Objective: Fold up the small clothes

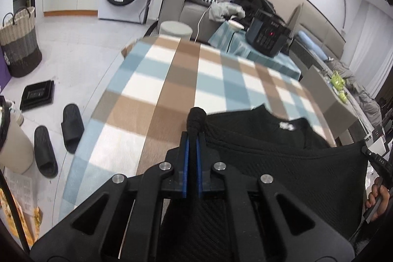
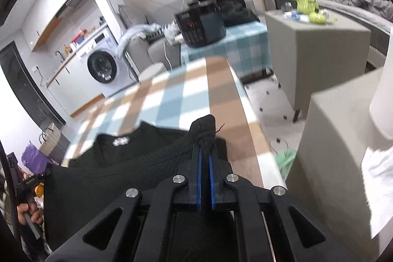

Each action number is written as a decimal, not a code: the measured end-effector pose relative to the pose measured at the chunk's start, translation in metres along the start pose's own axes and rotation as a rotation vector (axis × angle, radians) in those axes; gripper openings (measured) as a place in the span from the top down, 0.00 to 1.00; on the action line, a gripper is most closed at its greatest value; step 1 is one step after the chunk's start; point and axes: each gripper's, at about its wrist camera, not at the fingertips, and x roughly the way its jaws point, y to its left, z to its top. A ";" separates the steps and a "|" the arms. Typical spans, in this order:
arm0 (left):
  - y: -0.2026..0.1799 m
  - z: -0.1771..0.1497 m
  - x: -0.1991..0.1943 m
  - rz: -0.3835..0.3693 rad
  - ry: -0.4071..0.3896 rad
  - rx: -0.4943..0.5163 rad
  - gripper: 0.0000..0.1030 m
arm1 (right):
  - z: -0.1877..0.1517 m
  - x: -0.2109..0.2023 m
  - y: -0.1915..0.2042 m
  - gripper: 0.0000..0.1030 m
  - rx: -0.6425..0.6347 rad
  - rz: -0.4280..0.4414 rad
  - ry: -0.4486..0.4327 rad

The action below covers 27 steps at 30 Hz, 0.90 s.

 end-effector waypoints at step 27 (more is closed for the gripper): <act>0.016 0.005 0.011 0.126 0.037 -0.077 0.52 | -0.005 0.002 -0.014 0.52 0.146 -0.060 0.091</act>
